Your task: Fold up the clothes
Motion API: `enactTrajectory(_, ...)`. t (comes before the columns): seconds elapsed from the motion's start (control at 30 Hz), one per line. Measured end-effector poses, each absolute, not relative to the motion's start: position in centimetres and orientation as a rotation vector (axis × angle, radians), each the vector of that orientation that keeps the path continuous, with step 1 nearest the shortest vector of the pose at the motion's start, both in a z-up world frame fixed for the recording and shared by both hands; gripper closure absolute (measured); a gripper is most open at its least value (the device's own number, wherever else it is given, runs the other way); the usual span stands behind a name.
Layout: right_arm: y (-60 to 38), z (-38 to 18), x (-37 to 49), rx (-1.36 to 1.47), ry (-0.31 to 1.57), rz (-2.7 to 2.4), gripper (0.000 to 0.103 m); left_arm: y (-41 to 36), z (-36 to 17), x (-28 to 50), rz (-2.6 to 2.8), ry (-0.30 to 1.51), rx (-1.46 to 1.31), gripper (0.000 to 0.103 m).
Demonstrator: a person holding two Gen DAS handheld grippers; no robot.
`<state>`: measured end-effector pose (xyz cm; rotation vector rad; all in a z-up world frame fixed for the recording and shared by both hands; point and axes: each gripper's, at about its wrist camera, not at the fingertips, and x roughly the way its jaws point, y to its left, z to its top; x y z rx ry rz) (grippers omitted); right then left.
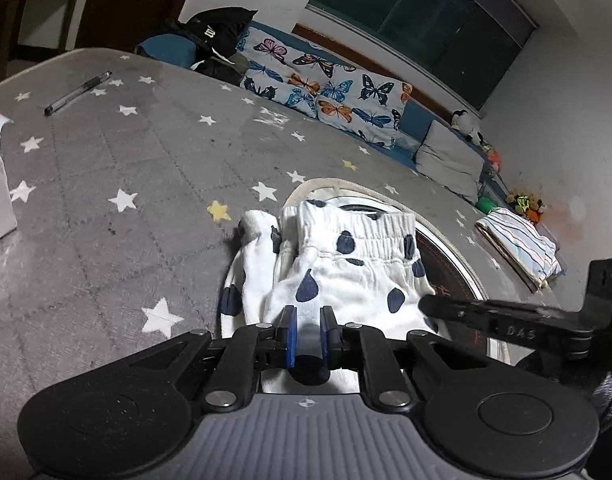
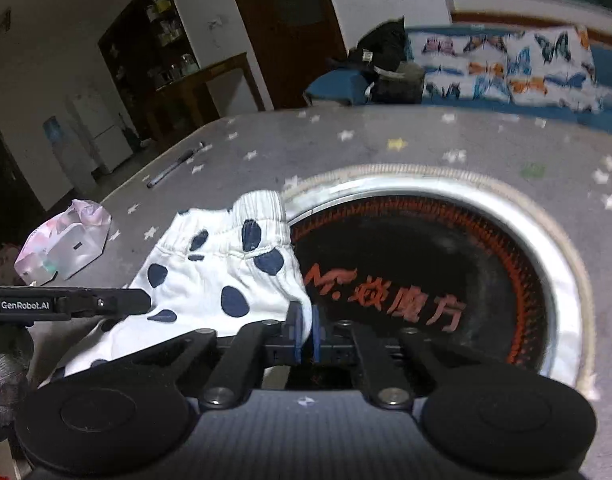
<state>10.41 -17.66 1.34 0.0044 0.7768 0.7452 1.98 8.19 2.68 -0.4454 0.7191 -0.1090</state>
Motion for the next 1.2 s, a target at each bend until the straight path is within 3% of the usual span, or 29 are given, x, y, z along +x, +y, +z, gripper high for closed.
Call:
enactTrajectory(0.27,-16.8,4.4,5.7,-0.079,0.698,0.852,0.093,5.3,5.1,0.1,-0.189,0.672,-0.421,0.089)
enactTrajectory(0.53,-15.9,2.4,2.4,-0.261,0.711,0.814,0.093,4.2,2.7,-0.4,-0.158,0.741,-0.392,0.089)
enactTrajectory(0.67,-18.4,1.9,2.7,-0.215,0.769,0.768,0.093,5.1,2.4,-1.1,-0.154,0.733,-0.419,0.089)
enactTrajectory(0.83,-20.2,3.9,0.8,-0.204,0.693,0.775,0.093,4.3,4.0,-2.5,-0.177,0.698,-0.403,0.089)
enactTrajectory(1.2,-19.2,2.7,-4.4,-0.306,0.688,0.882,0.085,4.2,2.4,-6.1,-0.166,0.732,-0.371,0.089)
